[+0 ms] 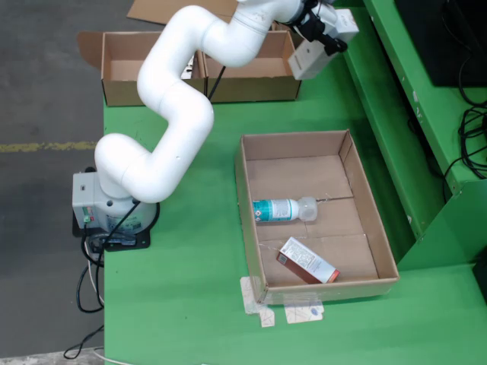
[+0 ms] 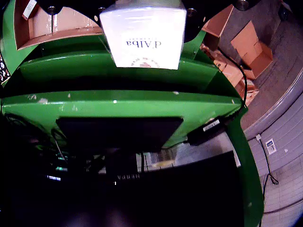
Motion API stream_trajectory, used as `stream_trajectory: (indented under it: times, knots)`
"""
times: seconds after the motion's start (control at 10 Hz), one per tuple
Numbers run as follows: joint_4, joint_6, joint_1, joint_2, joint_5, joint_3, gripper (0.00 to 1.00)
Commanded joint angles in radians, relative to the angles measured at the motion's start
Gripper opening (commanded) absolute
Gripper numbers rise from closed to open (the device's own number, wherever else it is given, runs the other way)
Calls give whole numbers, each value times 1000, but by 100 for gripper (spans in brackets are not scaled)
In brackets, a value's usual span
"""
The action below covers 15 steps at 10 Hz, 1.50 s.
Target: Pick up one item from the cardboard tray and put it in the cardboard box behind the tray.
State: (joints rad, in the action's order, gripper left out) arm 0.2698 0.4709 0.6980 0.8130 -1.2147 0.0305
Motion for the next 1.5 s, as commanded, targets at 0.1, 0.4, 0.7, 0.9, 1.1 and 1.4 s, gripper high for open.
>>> stream_trajectory:
  times: [0.1, 0.4, 0.7, 0.9, 1.1, 1.4]
  knots:
    - [-49, -21, 60, 5, -259, -31, 0]
    - [52, -53, 120, 52, -184, -31, 0]
    - [166, -91, 169, 98, -45, -31, 0]
    - [212, -122, 217, 125, 52, -31, 0]
    - [243, -167, 280, 159, 253, -31, 0]
    - [242, -199, 393, 190, 257, -31, 0]
